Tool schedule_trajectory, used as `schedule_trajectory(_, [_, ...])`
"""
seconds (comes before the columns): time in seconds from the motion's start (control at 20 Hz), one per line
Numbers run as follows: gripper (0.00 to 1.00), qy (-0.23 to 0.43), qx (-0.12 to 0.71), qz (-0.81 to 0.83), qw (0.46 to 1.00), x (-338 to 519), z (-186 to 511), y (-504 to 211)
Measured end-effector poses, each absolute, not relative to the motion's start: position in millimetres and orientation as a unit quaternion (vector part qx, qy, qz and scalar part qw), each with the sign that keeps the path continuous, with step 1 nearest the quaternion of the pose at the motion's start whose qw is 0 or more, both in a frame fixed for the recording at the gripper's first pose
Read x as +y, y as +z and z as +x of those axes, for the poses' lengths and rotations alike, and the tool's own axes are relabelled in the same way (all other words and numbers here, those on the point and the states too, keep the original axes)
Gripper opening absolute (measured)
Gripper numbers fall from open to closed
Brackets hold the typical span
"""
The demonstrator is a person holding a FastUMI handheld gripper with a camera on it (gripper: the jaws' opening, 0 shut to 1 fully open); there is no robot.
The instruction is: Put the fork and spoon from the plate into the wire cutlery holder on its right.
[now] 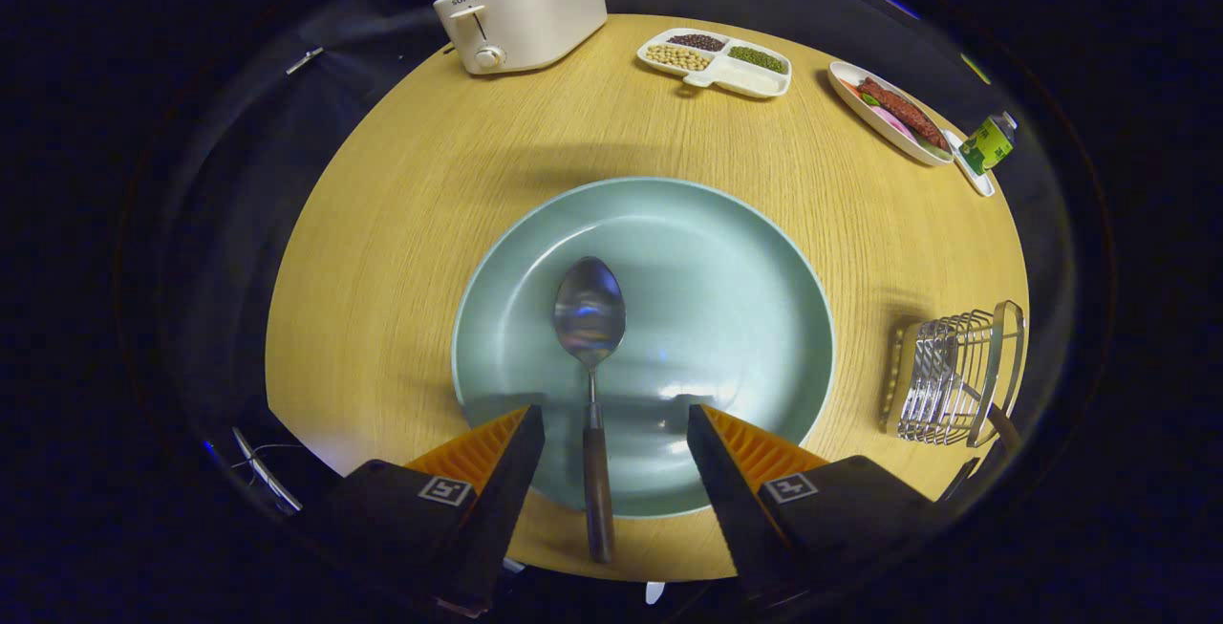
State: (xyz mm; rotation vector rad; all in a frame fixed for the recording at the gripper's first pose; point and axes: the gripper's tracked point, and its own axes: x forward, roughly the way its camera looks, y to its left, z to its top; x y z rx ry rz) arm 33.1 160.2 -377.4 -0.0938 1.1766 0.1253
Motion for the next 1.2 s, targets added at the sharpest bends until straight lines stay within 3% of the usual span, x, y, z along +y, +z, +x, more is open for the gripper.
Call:
schedule_trajectory(0.15, [0.60, 0.067, 0.571, -0.040, 0.817, 161, 25, -384])
schedule_trajectory(0.4, [0.43, 0.095, 0.591, -0.045, 0.800, 163, 12, -393])
schedule_trajectory(0.45, [0.29, 0.095, 0.589, -0.044, 0.801, 162, 14, -392])
schedule_trajectory(0.55, [0.16, 0.101, 0.591, -0.037, 0.800, 163, 16, -389])
schedule_trajectory(0.85, [0.08, 0.151, 0.589, -0.017, 0.793, 167, 13, -388])
schedule_trajectory(1.2, [0.08, 0.177, 0.570, 0.011, 0.802, 148, 15, -339])
